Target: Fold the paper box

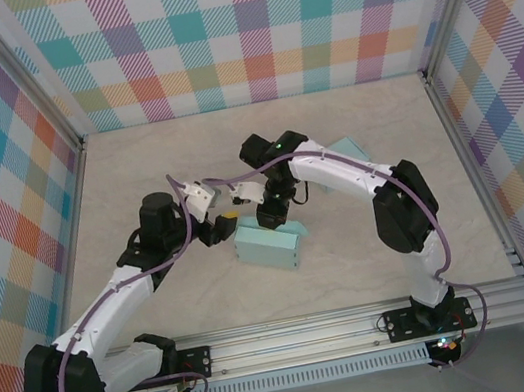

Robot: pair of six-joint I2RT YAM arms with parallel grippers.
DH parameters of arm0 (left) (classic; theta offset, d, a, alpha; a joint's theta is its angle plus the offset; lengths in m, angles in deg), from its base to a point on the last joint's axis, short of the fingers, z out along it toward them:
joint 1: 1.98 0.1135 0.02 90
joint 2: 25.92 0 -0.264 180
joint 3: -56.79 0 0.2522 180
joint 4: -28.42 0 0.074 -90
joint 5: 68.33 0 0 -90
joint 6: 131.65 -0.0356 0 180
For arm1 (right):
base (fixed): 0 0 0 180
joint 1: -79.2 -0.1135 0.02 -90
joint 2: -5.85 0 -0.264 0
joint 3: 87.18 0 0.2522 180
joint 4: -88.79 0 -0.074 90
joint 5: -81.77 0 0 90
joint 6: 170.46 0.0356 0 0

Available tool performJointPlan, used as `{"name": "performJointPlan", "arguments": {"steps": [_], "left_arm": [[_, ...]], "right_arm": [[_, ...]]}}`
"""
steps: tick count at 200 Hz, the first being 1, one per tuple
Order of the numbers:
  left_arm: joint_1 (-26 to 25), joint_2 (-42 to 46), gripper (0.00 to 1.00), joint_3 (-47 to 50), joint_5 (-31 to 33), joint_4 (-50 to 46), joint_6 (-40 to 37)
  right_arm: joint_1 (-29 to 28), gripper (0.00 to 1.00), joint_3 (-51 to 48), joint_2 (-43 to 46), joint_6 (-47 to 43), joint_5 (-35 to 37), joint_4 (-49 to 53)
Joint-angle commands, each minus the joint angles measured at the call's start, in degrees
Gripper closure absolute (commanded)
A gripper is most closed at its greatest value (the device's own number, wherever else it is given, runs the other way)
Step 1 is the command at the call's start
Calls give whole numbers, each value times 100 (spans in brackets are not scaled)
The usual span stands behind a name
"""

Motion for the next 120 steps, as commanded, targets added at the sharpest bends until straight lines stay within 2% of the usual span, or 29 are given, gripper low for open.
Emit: {"name": "performJointPlan", "arguments": {"steps": [1,16,32,73,93,120], "left_arm": [[160,126,31,11,-248,-119,-238],[292,136,33,4,-565,-278,-401],[407,76,34,-98,-864,-495,-538],[414,-398,37,-743,-910,-1573,-1072],[413,-525,40,-971,-1051,-1889,-1229],[414,-523,45,-1260,-1067,-2670,-1404]], "right_arm": [[-20,85,206,90,-46,76,178],[-20,82,215,91,-39,114,168],[-29,76,223,108,-3,104,139],[-90,56,183,494,161,213,-164],[-108,52,-48,958,454,460,-565],[-117,46,-763,1995,1362,921,-1423]]}}
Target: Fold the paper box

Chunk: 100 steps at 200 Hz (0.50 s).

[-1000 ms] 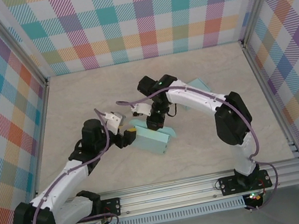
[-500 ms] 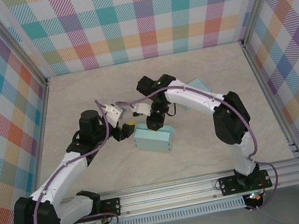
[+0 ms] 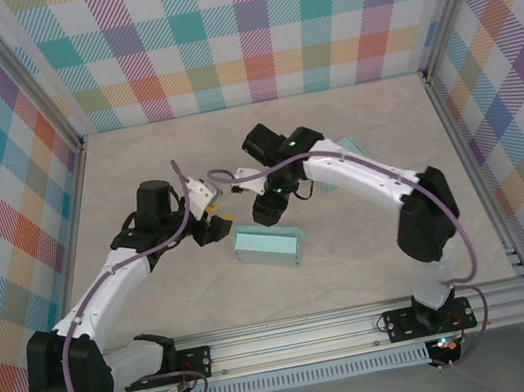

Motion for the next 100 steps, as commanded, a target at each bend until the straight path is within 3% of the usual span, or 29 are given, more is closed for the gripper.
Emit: {"name": "performJointPlan", "arguments": {"steps": [1,34,47,66,100], "left_arm": [[38,15,45,-352,-223,-938,-361],[36,133,46,-678,-237,-1747,-697],[21,132,45,-808,-174,-2086,-831],[-33,180,44,-871,-16,-2294,-947],[-182,150,43,-861,351,-2094,-1042]], "right_arm": [[-36,46,-441,1021,883,391,-752],[-27,43,-1598,2491,2620,1170,-1282],[-27,43,-2078,3005,2984,1148,-1312],[-32,44,-2699,3606,3232,890,-1292],[-27,41,-3289,3905,3482,1226,-1021]]}}
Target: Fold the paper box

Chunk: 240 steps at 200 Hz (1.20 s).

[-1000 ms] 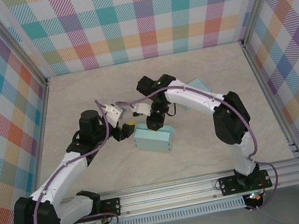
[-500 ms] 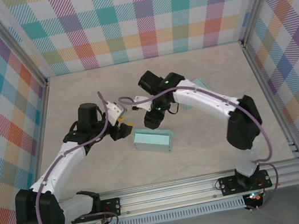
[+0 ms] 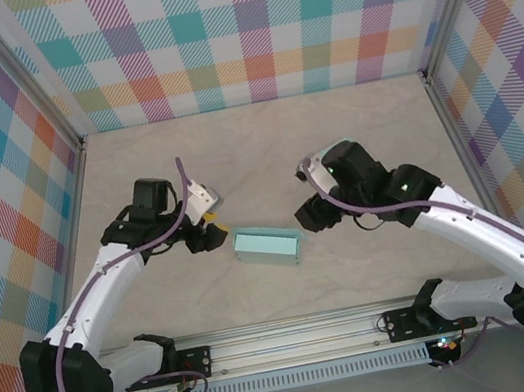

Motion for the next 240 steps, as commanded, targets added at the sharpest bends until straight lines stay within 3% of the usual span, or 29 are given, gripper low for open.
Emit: {"name": "performJointPlan", "arguments": {"steps": [1,44,110,240], "left_arm": [[-124,41,43,-154,204,-207,-266],[-328,-529,46,-605,497,-748,-491],[-659,-1093,53,-920,767,-948,-579],[-831,-1183,82,-852,958,-804,-289]], "right_arm": [[-27,41,-289,-16,534,222,136],[-27,41,-276,-586,673,125,118],[-66,55,-318,-1146,497,-541,-77],[-238,86,-302,-1746,663,-286,-190]]}}
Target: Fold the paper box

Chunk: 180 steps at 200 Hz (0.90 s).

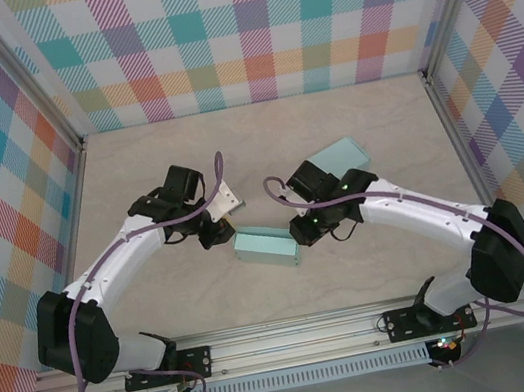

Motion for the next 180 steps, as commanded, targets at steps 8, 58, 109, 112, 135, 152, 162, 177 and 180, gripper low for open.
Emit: {"name": "performJointPlan", "arguments": {"steps": [8,58,109,112,135,152,162,177,180], "left_arm": [[-67,94,84,-17,-96,-34,76],[-91,533,100,350,-139,484,544],[-185,1050,100,873,441,1579,2077],[-194,1068,100,906,481,1654,2195],[-311,1190,100,1143,706,2179,3016],[-378,1181,100,1263,1065,2397,3646],[-452,1180,100,1318,1233,2642,3840],[-548,1152,100,1397,1565,2807,4222],[-557,1143,100,1400,1592,2853,4345]], "right_arm": [[-53,88,20,-92,85,127,-53],[-55,96,159,-156,131,450,-163],[-52,96,571,-354,22,1023,-278],[-56,96,601,-384,21,1063,-278],[-57,94,870,-602,34,1346,-347],[-57,94,1074,-770,45,1544,-370],[-61,93,1157,-853,61,1654,-403],[-57,92,1255,-973,88,1771,-445],[-57,92,1275,-1000,98,1791,-452]]}}
